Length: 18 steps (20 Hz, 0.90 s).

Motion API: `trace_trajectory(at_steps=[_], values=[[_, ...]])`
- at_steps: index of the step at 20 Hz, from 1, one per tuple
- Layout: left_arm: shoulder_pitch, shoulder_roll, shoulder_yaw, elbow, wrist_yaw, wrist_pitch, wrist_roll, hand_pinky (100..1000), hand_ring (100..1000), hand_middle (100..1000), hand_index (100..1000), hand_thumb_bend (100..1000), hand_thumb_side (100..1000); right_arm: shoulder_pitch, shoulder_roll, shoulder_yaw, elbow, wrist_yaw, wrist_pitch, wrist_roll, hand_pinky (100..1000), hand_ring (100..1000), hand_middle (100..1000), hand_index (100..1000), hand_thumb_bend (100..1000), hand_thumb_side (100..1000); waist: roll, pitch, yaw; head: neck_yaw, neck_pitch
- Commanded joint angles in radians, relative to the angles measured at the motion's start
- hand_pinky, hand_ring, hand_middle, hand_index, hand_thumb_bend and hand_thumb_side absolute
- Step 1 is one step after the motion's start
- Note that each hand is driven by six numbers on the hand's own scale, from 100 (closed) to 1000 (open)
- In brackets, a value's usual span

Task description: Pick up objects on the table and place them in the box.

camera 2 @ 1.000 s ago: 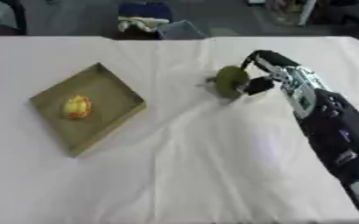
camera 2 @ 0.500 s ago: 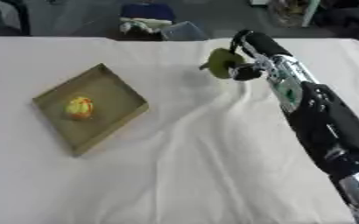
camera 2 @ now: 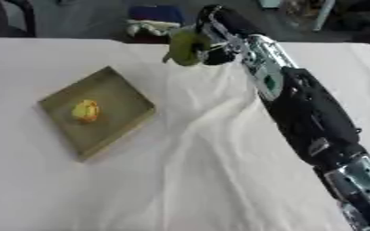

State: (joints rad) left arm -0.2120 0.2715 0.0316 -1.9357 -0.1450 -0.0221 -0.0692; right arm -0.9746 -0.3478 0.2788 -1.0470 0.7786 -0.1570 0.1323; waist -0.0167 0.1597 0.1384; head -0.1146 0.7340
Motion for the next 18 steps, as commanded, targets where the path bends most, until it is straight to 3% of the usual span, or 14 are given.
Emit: trace_trajectory(at_steps=[1, 8, 14, 15, 18], values=[[-0.017, 0.016, -0.005, -0.013, 0.009, -0.003, -0.008, 659, 597, 640, 811, 458, 686, -0.052, 0.052, 0.044, 0.005, 0.018, -0.035, 0.037, 817, 812, 763, 448, 100, 123, 0.003, -0.019, 0.005, -0.014, -0.005], [-0.02, 0.014, -0.006, -0.013, 0.013, -0.003, -0.011, 659, 596, 640, 811, 459, 686, -0.06, 0.225, 0.067, 0.095, 0.117, -0.103, 0.074, 818, 812, 763, 449, 100, 128, 0.004, -0.019, 0.003, -0.014, -0.005], [-0.02, 0.014, -0.006, -0.012, 0.012, -0.003, -0.011, 658, 596, 639, 810, 460, 686, -0.04, 0.295, 0.078, 0.144, 0.176, -0.156, 0.063, 818, 814, 766, 467, 100, 146, 0.002, -0.016, 0.001, -0.014, -0.006], [-0.02, 0.014, -0.006, -0.012, 0.012, -0.003, -0.011, 658, 596, 639, 811, 460, 686, -0.036, 0.3, 0.08, 0.15, 0.181, -0.163, 0.064, 820, 818, 773, 495, 100, 163, 0.002, -0.016, 0.001, -0.013, -0.006], [-0.021, 0.013, -0.005, -0.012, 0.011, -0.002, -0.011, 658, 596, 639, 811, 461, 686, -0.029, 0.308, 0.085, 0.16, 0.201, -0.181, 0.071, 828, 832, 795, 760, 199, 267, 0.001, -0.015, 0.0, -0.011, -0.006]])
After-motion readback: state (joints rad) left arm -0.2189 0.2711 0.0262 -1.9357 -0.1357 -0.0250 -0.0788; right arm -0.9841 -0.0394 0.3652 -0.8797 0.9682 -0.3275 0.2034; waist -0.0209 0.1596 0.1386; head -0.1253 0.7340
